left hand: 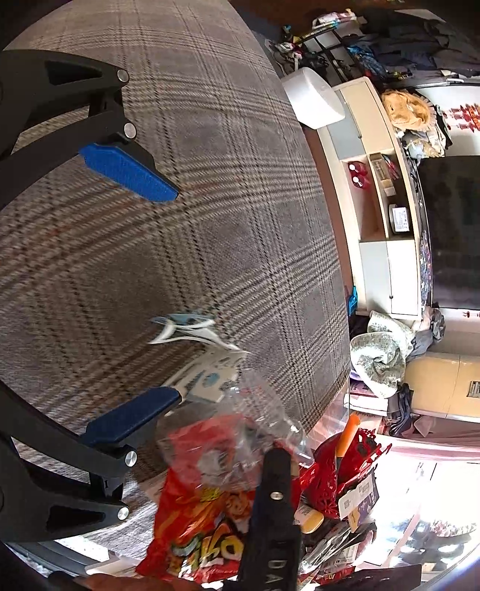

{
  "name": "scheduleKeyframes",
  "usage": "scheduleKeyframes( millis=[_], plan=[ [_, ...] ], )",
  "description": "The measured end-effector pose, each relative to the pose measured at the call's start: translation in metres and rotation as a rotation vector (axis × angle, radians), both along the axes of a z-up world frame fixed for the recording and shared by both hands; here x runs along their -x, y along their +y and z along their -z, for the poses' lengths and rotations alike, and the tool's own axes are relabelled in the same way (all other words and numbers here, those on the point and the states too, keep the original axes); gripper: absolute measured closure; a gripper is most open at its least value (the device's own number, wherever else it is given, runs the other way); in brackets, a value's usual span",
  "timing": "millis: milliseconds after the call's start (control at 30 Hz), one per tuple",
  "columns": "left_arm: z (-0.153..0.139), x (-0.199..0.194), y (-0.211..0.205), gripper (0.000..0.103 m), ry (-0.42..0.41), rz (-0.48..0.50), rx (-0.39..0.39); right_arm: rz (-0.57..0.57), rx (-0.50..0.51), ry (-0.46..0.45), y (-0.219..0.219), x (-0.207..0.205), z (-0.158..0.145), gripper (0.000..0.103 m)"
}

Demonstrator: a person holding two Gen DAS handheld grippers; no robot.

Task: Collect trash
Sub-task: 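Grasp the white plastic piece with the left gripper while the right gripper grasps the clear plastic bag, then carry both items over the grey bin and open both grippers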

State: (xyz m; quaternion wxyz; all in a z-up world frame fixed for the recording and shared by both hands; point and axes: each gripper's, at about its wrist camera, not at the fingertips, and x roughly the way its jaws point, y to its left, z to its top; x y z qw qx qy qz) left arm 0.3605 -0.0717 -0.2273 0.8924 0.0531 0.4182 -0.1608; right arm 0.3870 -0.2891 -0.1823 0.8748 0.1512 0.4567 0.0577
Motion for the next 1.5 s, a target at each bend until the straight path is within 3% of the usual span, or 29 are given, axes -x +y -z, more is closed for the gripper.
scheduleKeyframes(
  millis=[100,167,200,300,367,467,533,600,900,1200,1367,1500],
  plan=[
    [0.008,-0.010,-0.008,0.008,0.025,0.032,0.005,-0.006,-0.011,0.004,0.001,-0.003,0.005,0.061],
    [0.012,-0.015,-0.011,0.009,0.034,0.031,0.002,0.004,-0.024,0.005,-0.002,-0.003,0.008,0.074],
    [0.014,-0.016,-0.012,0.015,0.039,0.036,0.013,0.006,-0.029,0.006,-0.003,-0.004,0.009,0.081],
    [0.020,-0.019,-0.014,0.040,0.068,0.066,0.037,0.004,-0.039,0.011,-0.005,-0.006,0.014,0.086],
    [0.020,-0.018,-0.018,0.047,0.056,0.087,0.039,0.003,-0.048,0.009,-0.006,-0.005,0.016,0.087],
    [0.017,-0.015,-0.022,0.067,0.045,0.101,0.056,0.001,-0.047,0.001,-0.005,-0.002,0.016,0.089],
    [0.015,-0.013,-0.023,0.088,0.047,0.102,0.056,-0.002,-0.037,-0.004,-0.003,0.002,0.015,0.089],
    [0.013,-0.012,-0.025,0.096,0.049,0.102,0.049,-0.006,-0.038,-0.007,-0.003,0.004,0.015,0.089],
    [-0.003,0.012,-0.023,0.103,0.010,0.104,-0.003,-0.021,-0.050,-0.046,0.000,0.016,-0.006,0.092],
    [-0.056,0.071,0.000,0.103,-0.082,0.066,-0.065,-0.046,-0.068,-0.112,0.009,0.046,-0.052,0.092],
    [-0.084,0.111,0.012,0.103,-0.114,0.043,-0.079,-0.055,-0.053,-0.150,0.013,0.081,-0.082,0.092],
    [-0.099,0.153,0.020,0.103,-0.107,0.024,-0.044,-0.056,-0.027,-0.169,0.011,0.124,-0.101,0.092]
  ],
)
